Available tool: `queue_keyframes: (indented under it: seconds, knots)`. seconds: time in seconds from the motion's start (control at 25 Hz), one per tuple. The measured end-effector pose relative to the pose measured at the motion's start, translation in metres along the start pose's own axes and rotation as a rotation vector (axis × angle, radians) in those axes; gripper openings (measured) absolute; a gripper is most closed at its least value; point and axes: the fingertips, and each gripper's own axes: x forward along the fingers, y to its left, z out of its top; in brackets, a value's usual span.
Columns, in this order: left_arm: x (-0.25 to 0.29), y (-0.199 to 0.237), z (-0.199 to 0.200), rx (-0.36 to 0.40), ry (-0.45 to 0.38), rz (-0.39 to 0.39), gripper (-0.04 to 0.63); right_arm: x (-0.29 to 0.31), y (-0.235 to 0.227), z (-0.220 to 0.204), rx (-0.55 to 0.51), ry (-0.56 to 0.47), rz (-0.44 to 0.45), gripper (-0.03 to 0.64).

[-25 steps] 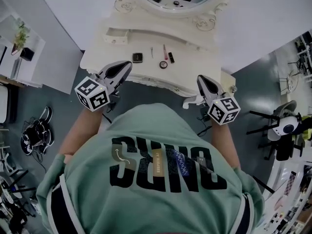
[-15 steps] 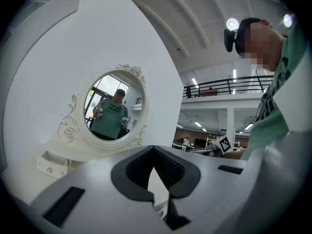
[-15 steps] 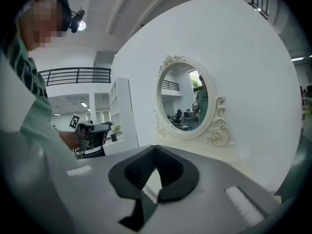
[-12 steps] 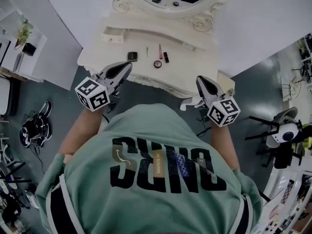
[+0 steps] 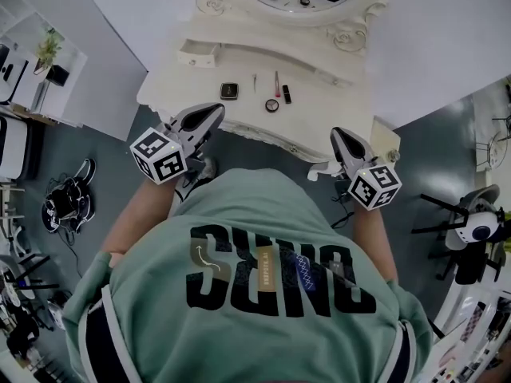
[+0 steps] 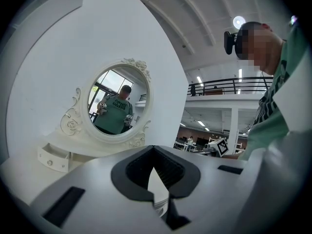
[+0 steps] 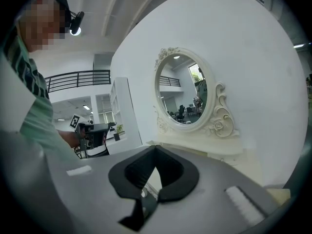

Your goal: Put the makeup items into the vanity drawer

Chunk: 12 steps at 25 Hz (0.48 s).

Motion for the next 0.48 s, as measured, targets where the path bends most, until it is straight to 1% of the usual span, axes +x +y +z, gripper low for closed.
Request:
queue_keyframes:
  seconds: [0.12, 0.24, 0.48]
  knots:
    - [0.001, 0.035, 0.006, -0.013, -0.006, -0.029, 0.002, 0.032, 0.004, 0.006, -0.01, 0.001, -0.02, 0.009]
    - [0.009, 0.078, 0.018, -0.011, 0.002, -0.087, 0.002, 0.074, 0.007, 0.016, -0.018, -0.002, -0.057, 0.009]
    - [0.025, 0.163, 0.058, 0.021, 0.056, -0.196, 0.002, 0.165, 0.024, 0.042, -0.044, -0.001, -0.088, 0.009]
